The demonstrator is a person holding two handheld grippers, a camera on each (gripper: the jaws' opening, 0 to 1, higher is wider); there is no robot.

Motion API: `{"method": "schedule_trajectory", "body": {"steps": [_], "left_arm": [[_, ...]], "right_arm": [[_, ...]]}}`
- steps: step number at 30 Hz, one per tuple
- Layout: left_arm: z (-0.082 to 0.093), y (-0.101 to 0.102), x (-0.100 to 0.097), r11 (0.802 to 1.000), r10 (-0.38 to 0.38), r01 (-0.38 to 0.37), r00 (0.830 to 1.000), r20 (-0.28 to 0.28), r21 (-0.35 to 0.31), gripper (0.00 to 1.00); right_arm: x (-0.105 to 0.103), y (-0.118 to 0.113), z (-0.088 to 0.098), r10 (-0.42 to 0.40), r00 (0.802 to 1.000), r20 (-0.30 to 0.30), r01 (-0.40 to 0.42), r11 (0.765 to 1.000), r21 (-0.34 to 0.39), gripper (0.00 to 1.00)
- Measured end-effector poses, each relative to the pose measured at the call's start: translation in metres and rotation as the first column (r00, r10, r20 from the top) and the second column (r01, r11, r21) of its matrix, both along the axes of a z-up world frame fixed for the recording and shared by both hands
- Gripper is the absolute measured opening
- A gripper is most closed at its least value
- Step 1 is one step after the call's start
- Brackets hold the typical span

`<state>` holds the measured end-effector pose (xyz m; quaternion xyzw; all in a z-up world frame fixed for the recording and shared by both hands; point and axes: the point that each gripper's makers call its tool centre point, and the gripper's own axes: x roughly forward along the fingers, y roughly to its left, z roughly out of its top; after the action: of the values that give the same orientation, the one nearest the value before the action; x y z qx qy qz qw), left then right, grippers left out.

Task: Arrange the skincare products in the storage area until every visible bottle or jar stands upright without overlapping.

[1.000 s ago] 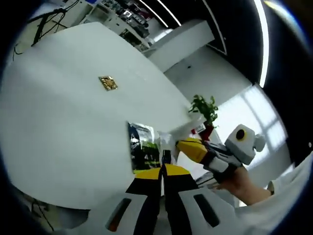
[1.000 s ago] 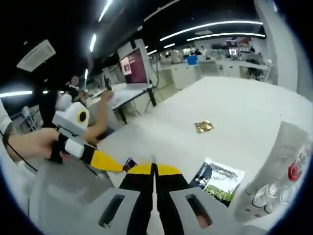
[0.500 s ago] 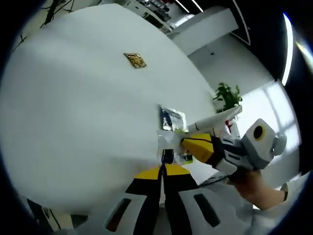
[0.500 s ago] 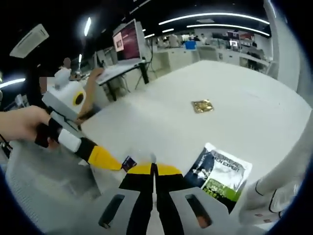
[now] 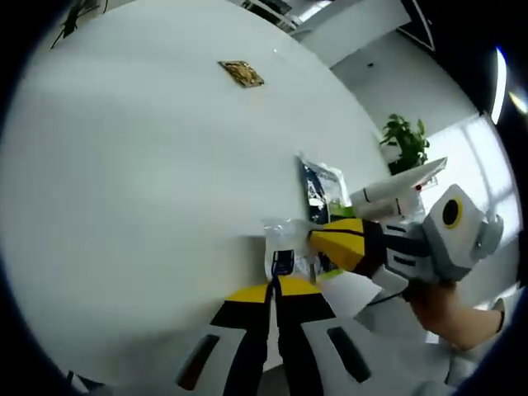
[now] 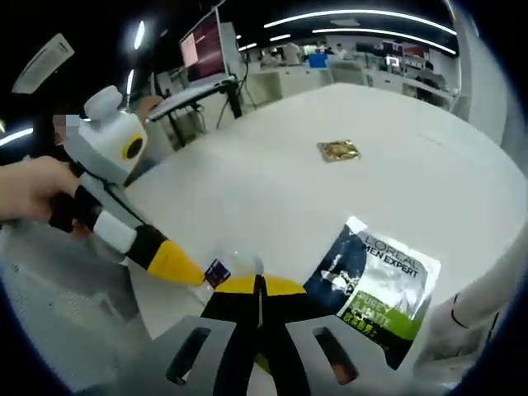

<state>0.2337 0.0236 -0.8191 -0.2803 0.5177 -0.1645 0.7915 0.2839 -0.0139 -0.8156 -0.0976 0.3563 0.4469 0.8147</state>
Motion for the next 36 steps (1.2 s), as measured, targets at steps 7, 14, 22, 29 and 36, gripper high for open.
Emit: {"method": "schedule_trajectory", "body": {"steps": [7,14,22,29,36], "left_arm": [[-0.006,0.002,0.001,0.998,-0.031,0.031,0.999,0.008,0.050,0.01],[-0.005,0.004,0.005,0.995,-0.060,0.056,0.997,0.045,0.088,0.03],[-0.004,0.014,0.009,0.952,-0.209,0.176,0.971,0.113,0.249,0.21],[0.011,-0.013,0.034,0.828,-0.506,0.365,0.813,0.289,0.426,0.15],[-0.004,-0.017,0.038,0.704,-0.651,0.445,0.716,0.252,0.553,0.20]], "right_arm": [[0.001,0.002,-0.005,0.027,0.999,0.030,-0.026,0.999,-0.030,0.01],[0.004,0.000,-0.009,0.027,0.998,0.049,-0.025,0.998,-0.049,0.01],[0.007,-0.003,-0.010,0.014,0.998,0.061,-0.010,0.998,-0.063,0.01],[0.005,-0.001,-0.013,0.039,0.998,0.054,-0.035,0.998,-0.057,0.01],[0.005,-0.002,-0.012,0.115,0.990,0.087,-0.107,0.990,-0.086,0.01]]}}
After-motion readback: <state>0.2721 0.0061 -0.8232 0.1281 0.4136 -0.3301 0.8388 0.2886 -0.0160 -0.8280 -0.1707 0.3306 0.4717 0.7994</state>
